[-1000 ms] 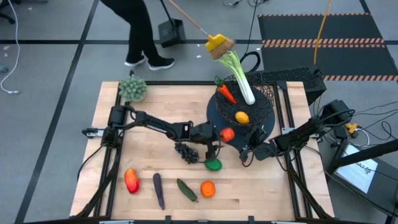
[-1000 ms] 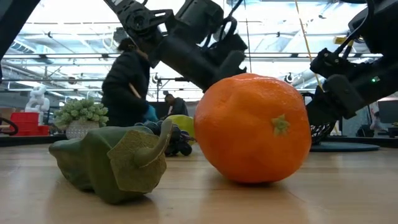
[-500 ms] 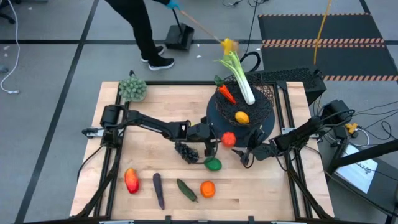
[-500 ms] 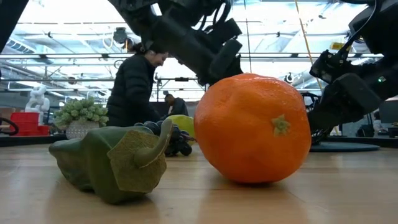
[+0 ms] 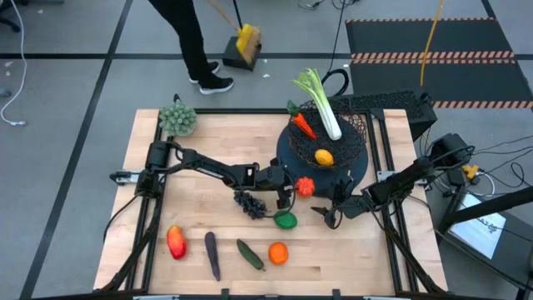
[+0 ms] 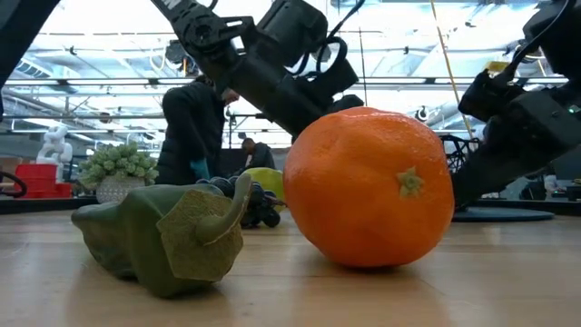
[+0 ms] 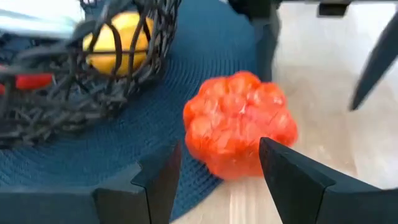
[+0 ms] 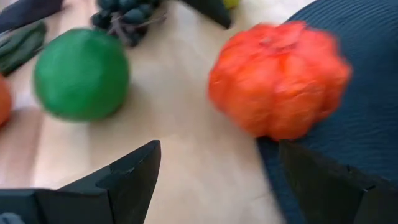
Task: Build produce basket
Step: Put the orange pumpkin into the black wire basket
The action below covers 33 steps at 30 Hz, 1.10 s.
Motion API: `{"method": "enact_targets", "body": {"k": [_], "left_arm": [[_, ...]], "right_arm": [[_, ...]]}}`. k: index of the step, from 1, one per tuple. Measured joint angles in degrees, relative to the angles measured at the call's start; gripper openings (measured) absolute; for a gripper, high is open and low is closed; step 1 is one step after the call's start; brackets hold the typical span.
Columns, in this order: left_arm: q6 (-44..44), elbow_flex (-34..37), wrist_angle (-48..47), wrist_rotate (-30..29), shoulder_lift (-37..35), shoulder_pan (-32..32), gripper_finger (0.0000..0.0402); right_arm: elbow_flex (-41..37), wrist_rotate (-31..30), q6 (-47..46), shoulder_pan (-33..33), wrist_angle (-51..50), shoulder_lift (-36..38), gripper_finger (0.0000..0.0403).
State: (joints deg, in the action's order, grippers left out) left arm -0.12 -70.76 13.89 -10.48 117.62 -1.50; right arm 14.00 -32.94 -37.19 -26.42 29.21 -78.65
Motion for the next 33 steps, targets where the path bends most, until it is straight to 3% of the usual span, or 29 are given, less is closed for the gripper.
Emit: {"method": "enact_targets", "body": {"k": [8, 19, 33], "left_arm": [[-0.15, 0.0, 0.24, 2.96, 0.44, 0.54, 0.0218], [0.65, 0.0, 2.79, 7.93, 0.44, 0.22, 0.0218], [3.09, 0.0, 2.47, 12.44, 0.42, 0.13, 0.0218]], "right_arm": [[0.0, -9.03, 0.09, -0.1, -2.02, -0.5, 0.0319], [0.02, -10.49, 2.33, 0.31, 6.88, -7.85, 0.0396], [3.03, -10.65, 6.69, 2.79, 13.19, -14.01, 0.0391]]}}
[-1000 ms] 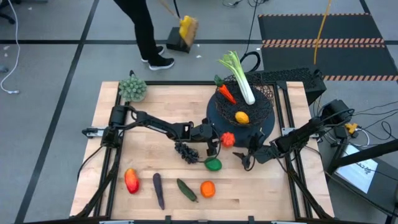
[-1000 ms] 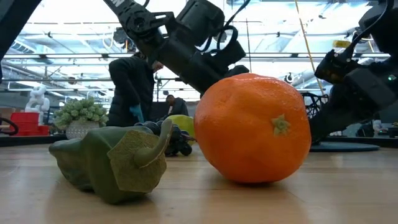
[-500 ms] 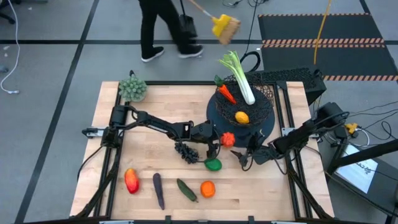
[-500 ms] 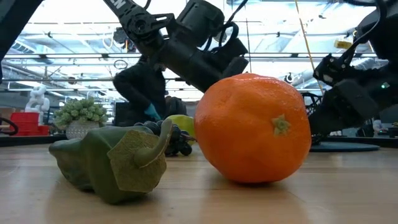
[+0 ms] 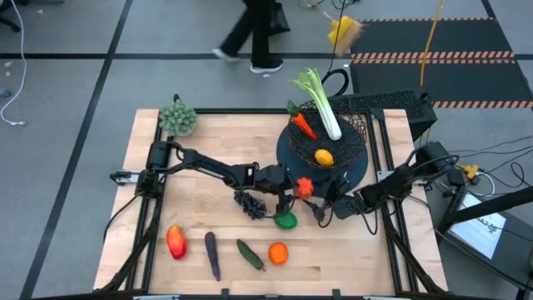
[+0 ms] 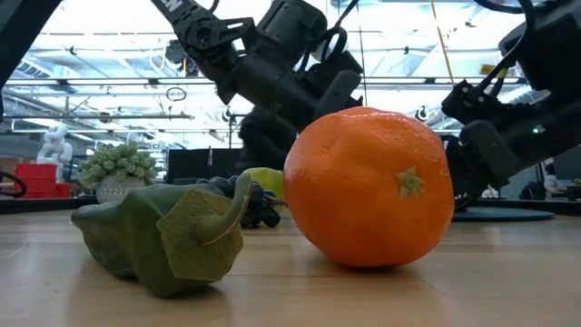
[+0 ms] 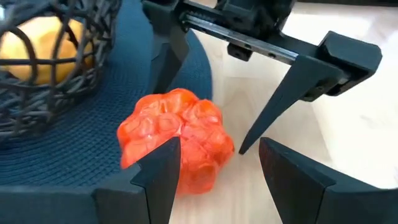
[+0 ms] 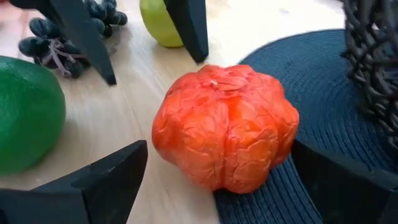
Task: Build produce basket
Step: Put the orange pumpkin into the black wire basket
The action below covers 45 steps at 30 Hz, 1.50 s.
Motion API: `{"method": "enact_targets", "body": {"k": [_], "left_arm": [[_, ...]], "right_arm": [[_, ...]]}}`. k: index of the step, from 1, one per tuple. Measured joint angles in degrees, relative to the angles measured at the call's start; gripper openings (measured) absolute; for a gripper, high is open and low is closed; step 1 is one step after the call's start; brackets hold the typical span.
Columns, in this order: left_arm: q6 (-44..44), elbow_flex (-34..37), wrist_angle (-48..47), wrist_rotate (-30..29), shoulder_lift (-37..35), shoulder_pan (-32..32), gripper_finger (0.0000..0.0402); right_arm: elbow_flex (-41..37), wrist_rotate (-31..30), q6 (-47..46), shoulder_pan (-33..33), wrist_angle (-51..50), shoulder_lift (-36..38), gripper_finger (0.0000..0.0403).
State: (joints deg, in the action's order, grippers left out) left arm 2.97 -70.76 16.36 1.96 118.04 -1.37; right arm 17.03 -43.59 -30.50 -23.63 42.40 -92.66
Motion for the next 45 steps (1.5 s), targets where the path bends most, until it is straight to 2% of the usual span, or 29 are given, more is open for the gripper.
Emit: {"method": "enact_targets", "body": {"k": [4, 11, 15, 20, 25, 30, 36, 41, 45], "left_arm": [[0.13, 0.0, -0.22, 0.1, 0.0, 0.0, 0.0218], [-0.71, 0.0, -1.55, 0.09, -0.28, 0.01, 0.0218], [-0.98, -0.02, -5.12, 0.13, -4.16, 0.0, 0.0218], [-1.35, -0.02, -16.2, -0.14, -12.3, 0.0, 0.0218], [-1.35, -0.07, -23.1, -0.52, -17.55, -0.05, 0.0218], [-1.15, -0.04, -28.04, -3.97, -19.25, -1.11, 0.0218], [-1.31, 0.0, -32.56, -9.34, -21.56, -2.75, 0.0218], [-1.14, 0.0, -34.69, -12.25, -23.32, -3.33, 0.0218], [-0.68, -0.02, -34.81, -12.61, -23.82, -3.76, 0.0218]], "right_arm": [[0.97, 0.11, 0.05, 0.37, 0.13, -1.53, 0.0384], [1.23, 0.08, -1.66, 0.78, 0.47, -2.69, 0.0317], [1.18, 0.39, -1.49, 0.78, 0.46, -1.72, 0.03], [1.1, 1.98, 0.58, 0.7, 0.73, 0.84, 0.0298], [1.1, 3.64, 1.57, 0.67, 1.37, 3.5, 0.0298], [1.07, 7.74, 2.98, 0.4, 3.65, 4.65, 0.0298], [1.07, 8.53, 5.26, 0.26, 6.74, 6.68, 0.0298], [1.1, 9.21, 9.3, 0.3, 7.72, 12.45, 0.0298], [1.1, 7.43, 14.36, 0.34, 6.45, 18.89, 0.0298]]}}
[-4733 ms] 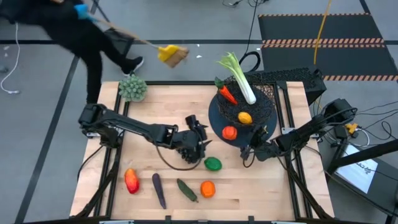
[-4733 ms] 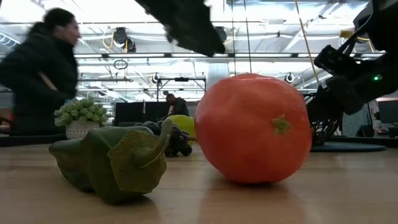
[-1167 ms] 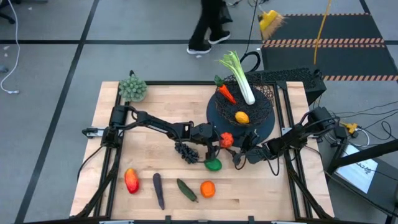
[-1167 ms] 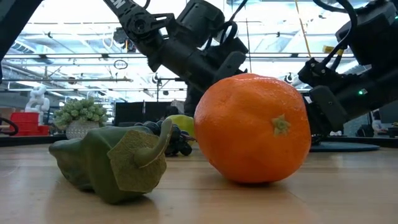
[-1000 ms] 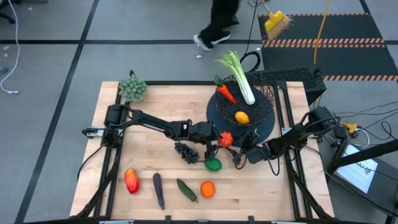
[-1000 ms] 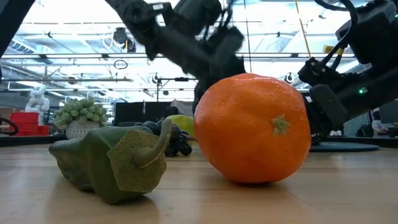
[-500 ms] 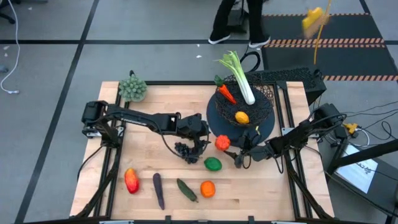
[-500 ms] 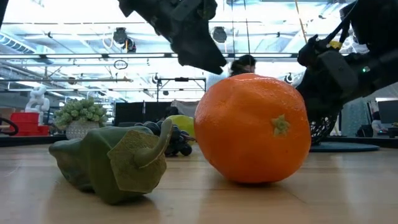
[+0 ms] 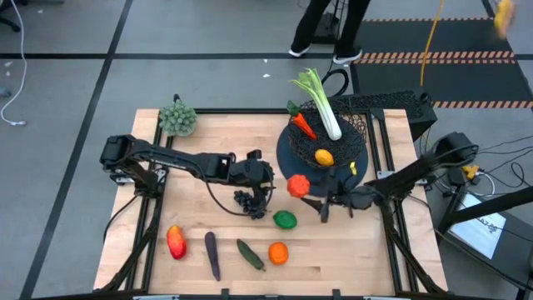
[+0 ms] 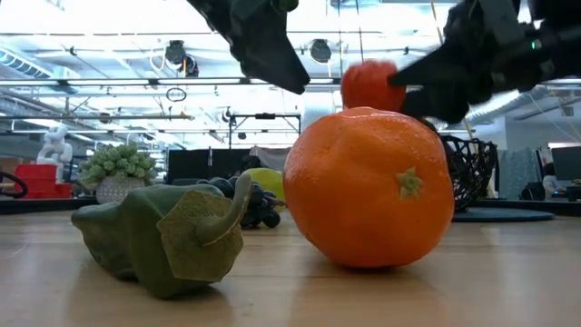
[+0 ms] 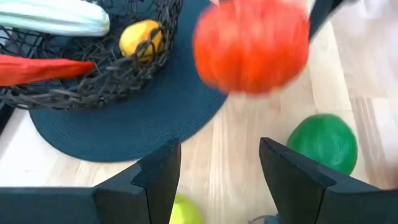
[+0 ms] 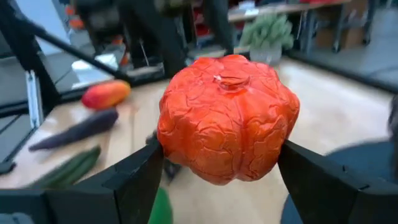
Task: Build produce basket
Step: Put the orange pumpkin into the black wire basket
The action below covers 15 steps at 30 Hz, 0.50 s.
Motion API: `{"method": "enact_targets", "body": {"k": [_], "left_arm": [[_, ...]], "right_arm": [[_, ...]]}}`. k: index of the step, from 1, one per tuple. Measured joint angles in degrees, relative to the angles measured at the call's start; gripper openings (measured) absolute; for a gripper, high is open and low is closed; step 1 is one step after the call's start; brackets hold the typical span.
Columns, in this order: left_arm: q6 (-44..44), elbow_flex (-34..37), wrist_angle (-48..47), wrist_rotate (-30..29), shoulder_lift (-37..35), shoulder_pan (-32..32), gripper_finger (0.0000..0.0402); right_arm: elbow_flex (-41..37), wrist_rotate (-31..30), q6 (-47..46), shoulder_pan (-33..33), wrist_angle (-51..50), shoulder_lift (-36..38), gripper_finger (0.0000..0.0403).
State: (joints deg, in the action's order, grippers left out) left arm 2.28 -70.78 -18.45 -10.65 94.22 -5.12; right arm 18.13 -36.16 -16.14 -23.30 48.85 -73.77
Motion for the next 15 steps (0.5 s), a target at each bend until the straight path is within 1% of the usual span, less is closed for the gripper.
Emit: {"method": "enact_targets", "body": {"k": [4, 7, 11, 15], "left_arm": [[0.12, 0.0, 0.09, -0.22, -0.79, -0.67, 0.0218], [0.44, 0.02, -0.53, -0.99, -0.9, -1.17, 0.0218], [0.9, 0.0, -0.58, -1.52, -1.47, -1.64, 0.0218], [1.07, 0.02, -1.4, -1.55, -1.21, -1.98, 0.0218]], "right_arm": [[0.0, -4.0, 4.71, 0.05, -4.5, 7.57, 0.0298], [0.0, -8.47, 7.83, 0.05, -8.96, 13.32, 0.0298], [0.0, -16.26, 13.58, 0.05, -14.27, 20.68, 0.0298], [0.0, -26.33, 21.37, 0.07, -17.82, 26.39, 0.0298]]}}
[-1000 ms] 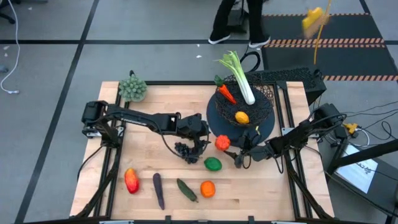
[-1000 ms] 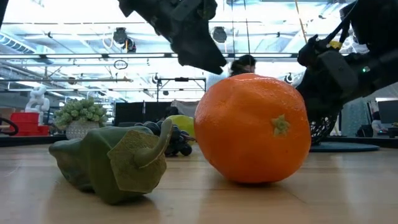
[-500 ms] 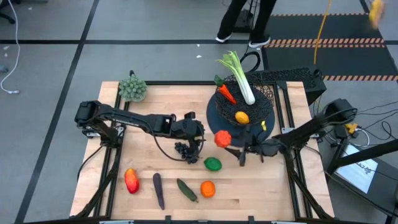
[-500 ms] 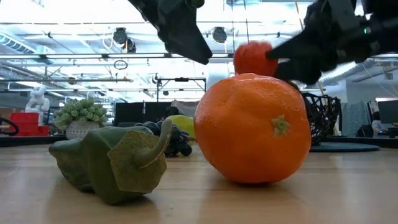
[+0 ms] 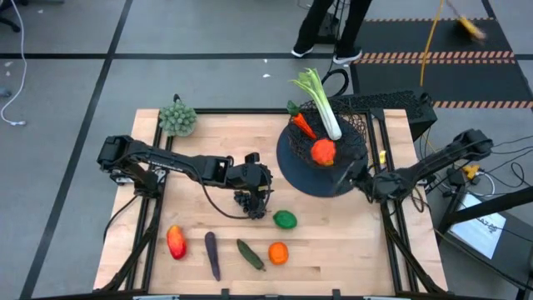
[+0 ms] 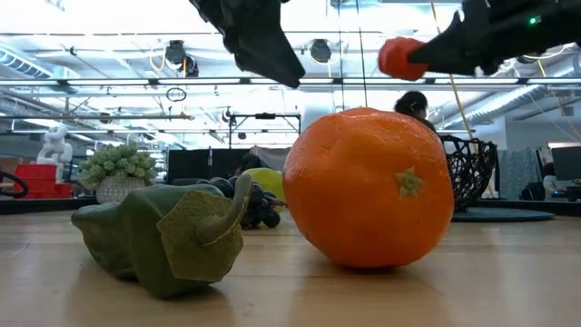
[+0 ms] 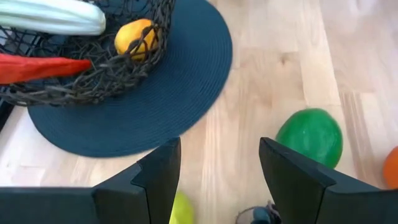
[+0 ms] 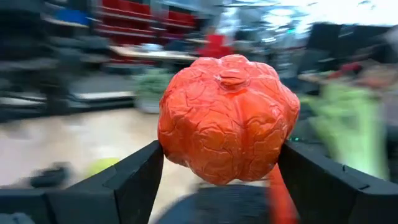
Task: Build produce basket
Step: Put the orange pumpkin into the black wire basket, then put the green apple into the black wire basket
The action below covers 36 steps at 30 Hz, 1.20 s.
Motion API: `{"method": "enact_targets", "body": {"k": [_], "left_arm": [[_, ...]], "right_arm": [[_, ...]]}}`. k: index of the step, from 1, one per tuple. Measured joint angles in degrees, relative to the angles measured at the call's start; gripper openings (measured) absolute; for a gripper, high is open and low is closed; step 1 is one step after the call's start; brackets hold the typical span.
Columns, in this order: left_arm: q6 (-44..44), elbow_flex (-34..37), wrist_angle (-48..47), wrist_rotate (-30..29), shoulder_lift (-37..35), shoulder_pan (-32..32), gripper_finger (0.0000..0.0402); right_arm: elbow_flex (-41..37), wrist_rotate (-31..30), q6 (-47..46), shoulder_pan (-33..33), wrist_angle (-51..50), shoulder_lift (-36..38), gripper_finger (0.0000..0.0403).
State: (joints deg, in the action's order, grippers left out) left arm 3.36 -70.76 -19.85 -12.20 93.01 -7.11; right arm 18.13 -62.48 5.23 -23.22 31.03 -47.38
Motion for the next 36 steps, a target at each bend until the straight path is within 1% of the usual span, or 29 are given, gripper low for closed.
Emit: {"method": "enact_targets", "body": {"k": [2, 4, 7, 9, 12, 18, 20, 22, 26, 30, 32, 36], "left_arm": [[0.0, 0.0, 0.26, 0.0, -0.11, -0.05, 0.0218], [-0.02, 0.0, 0.29, 0.02, -0.09, -0.05, 0.0218], [-0.34, 0.0, 0.7, 0.02, -0.07, -0.01, 0.0218], [-0.44, 0.0, 0.91, 0.0, -0.09, -0.01, 0.0219], [-0.39, 0.0, 0.87, 0.0, -0.09, -0.01, 0.0219], [0.22, 0.0, 0.84, 0.02, -0.09, -0.15, 0.0218], [0.21, 0.0, 0.84, 0.02, -0.09, -0.16, 0.0218], [0.22, 0.0, 0.84, 0.02, -0.09, -0.14, 0.0218], [0.26, 0.0, 0.84, 0.04, -0.09, -0.14, 0.0218], [0.33, 0.0, 0.8, 0.04, -0.07, -0.14, 0.0218], [0.35, 0.0, 0.8, 0.05, -0.07, -0.14, 0.0218], [0.37, 0.0, 0.8, 0.06, -0.07, -0.21, 0.0218]], "right_arm": [[0.0, -4.82, 3.62, 0.42, -1.7, 1.85, 0.0298], [0.0, -8.0, 6.27, 1.83, -4.2, 3.03, 0.0298], [-0.02, -8.76, 7.57, 6.02, -6.09, 3.64, 0.0298], [-0.02, -6.69, 7.0, 9.66, -6.22, 3.62, 0.0295], [-0.02, -2.58, 3.02, 14.65, -8.18, 3.64, 0.0291], [-0.02, 1.05, -12.5, 19.59, -24.18, 3.6, 0.0291], [-0.02, 1.25, -16.28, 21.1, -28.4, 3.59, 0.0291], [-0.02, 1.69, -19.98, 21.75, -31.54, 3.64, 0.0292], [-0.02, 5.49, -24.89, 22.74, -34.13, 3.64, 0.0307], [-0.02, 8.57, -25.33, 22.95, -34.37, 4.9, 0.0327], [0.46, 8.94, -25.67, 22.94, -35.28, 6.11, 0.0337], [3.29, 12.64, -29.27, 22.91, -41.67, 8.18, 0.0344]]}}
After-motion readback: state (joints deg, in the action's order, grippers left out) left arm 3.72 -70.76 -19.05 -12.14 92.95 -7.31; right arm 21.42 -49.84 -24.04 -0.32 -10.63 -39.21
